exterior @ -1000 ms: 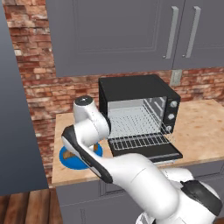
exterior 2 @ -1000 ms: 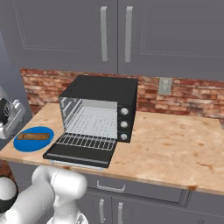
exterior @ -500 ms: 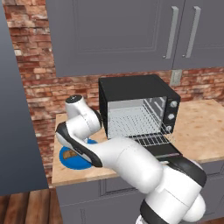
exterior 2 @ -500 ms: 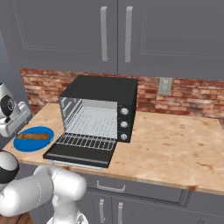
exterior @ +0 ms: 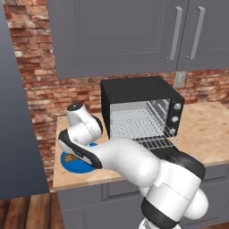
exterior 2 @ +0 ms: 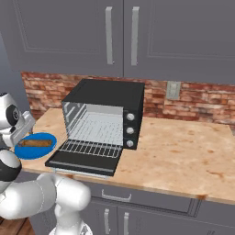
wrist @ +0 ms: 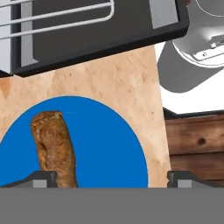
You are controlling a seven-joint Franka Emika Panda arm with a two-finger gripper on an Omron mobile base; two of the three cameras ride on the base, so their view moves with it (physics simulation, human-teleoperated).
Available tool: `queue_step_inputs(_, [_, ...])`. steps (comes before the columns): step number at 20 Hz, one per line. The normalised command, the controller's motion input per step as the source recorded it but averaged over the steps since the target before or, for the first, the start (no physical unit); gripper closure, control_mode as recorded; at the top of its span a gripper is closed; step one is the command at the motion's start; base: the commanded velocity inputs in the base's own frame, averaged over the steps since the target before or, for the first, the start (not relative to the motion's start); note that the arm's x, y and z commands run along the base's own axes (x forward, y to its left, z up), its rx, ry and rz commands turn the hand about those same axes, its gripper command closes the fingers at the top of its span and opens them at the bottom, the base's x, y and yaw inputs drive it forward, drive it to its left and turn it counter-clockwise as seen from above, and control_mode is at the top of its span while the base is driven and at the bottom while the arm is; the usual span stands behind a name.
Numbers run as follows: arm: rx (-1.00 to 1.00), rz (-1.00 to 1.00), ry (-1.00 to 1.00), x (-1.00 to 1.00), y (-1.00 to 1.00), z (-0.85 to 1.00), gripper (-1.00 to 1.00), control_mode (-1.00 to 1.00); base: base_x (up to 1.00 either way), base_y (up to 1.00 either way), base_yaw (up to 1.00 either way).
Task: Pull the toaster oven rack outwards. Pick up the baguette from the plate and place it on the toaster oven rack. Close the toaster oven door fully and set the temperature to the lowest setting.
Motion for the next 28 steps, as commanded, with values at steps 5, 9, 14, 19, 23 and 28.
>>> queue_step_inputs(5, [-0.03, 0.0, 0.0, 0.35, 0.09, -0.15, -1.0, -1.0, 0.0, 0.0, 0.0])
queue_step_inputs(9, [-0.04, 0.0, 0.0, 0.31, 0.11, -0.12, -1.0, -1.0, 0.0, 0.0, 0.0])
queue_step_inputs(14, [-0.03, 0.0, 0.01, 0.31, 0.09, -0.2, -1.0, -1.0, 0.0, 0.0, 0.0])
queue_step_inputs(19, [-0.03, 0.0, 0.01, 0.19, 0.05, -0.22, -1.0, -1.0, 0.0, 0.0, 0.0])
queue_step_inputs(23, [-0.03, 0.0, 0.01, 0.11, 0.1, -0.2, -1.0, -1.0, 0.0, 0.0, 0.0])
queue_step_inputs(28, [-0.03, 0.0, 0.01, 0.1, 0.09, -0.21, -1.0, -1.0, 0.0, 0.0, 0.0])
